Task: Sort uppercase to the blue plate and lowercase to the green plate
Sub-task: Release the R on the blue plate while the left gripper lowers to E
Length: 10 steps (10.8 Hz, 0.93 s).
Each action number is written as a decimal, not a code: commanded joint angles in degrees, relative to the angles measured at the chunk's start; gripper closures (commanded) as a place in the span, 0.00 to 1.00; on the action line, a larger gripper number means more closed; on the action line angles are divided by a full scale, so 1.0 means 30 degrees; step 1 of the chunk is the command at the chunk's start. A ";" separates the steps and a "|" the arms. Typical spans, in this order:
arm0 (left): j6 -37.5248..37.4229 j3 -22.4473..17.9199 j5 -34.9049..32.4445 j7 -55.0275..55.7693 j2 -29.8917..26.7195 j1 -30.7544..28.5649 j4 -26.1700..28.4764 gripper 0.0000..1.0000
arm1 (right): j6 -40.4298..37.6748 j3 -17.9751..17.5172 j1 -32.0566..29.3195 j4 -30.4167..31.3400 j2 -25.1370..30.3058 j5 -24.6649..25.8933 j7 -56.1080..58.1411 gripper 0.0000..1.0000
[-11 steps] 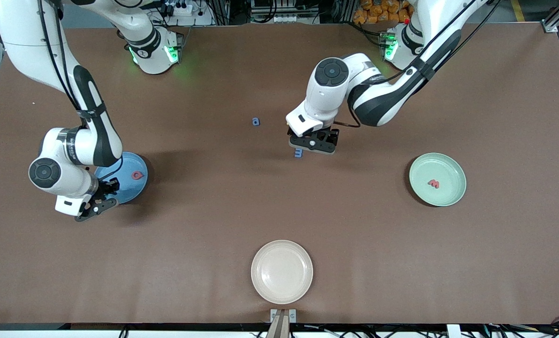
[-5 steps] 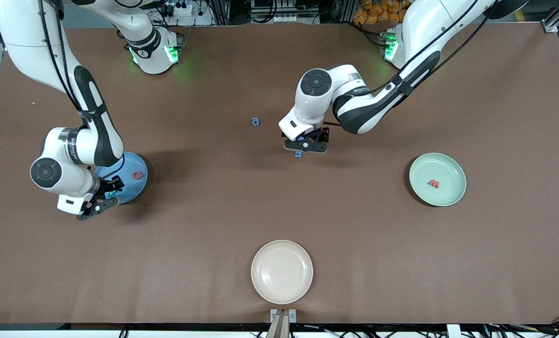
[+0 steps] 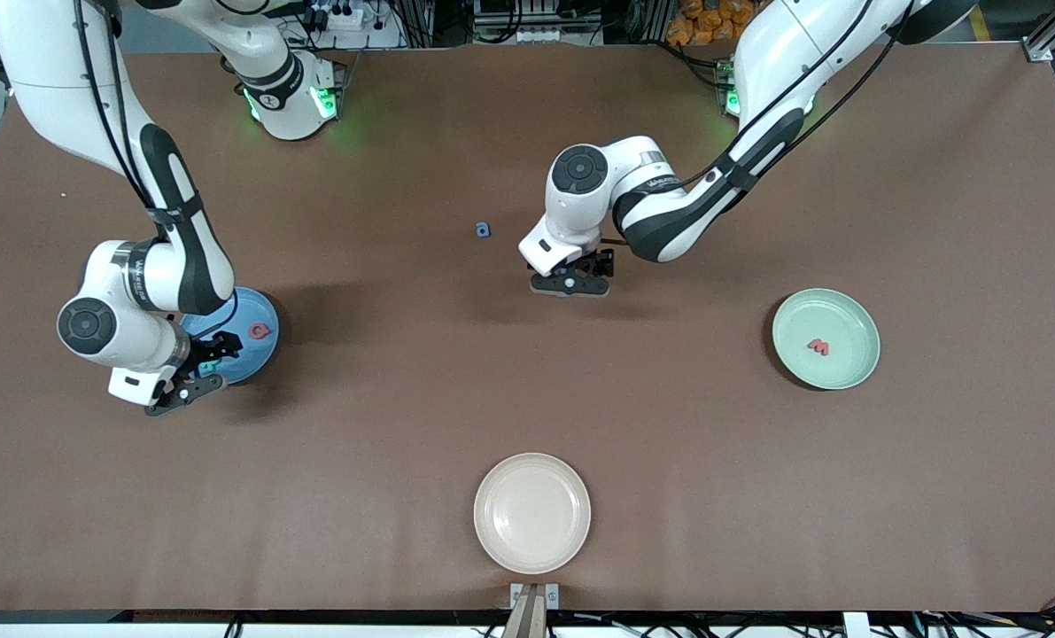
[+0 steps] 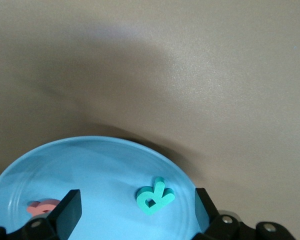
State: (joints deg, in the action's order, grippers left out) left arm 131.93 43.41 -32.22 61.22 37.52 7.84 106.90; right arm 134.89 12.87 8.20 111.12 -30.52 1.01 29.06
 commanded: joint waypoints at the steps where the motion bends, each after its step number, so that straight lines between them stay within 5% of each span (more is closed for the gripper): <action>1: 0.0263 -0.0201 -0.0509 0.0890 0.0295 0.0551 -0.0593 0.00 | -0.0082 0.0016 0.0167 0.0080 0.0360 -0.0394 -0.0136 0.00; 6: 0.0963 -0.0961 -0.0568 0.0891 0.0938 0.0990 -0.0417 0.02 | -0.0257 0.0015 0.0225 -0.0329 0.0886 -0.0743 -0.0106 0.00; 10: 0.2282 -0.2862 -0.0510 0.0920 0.1233 0.3005 -0.0534 0.06 | -0.0258 -0.0014 0.0196 -0.0418 0.1063 -0.0775 -0.0135 0.00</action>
State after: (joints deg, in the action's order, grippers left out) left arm 137.17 37.54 -32.23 61.99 40.85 13.44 106.25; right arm 134.79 12.87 8.74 109.41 -28.47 -0.04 28.87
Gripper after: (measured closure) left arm 0.040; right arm 0.000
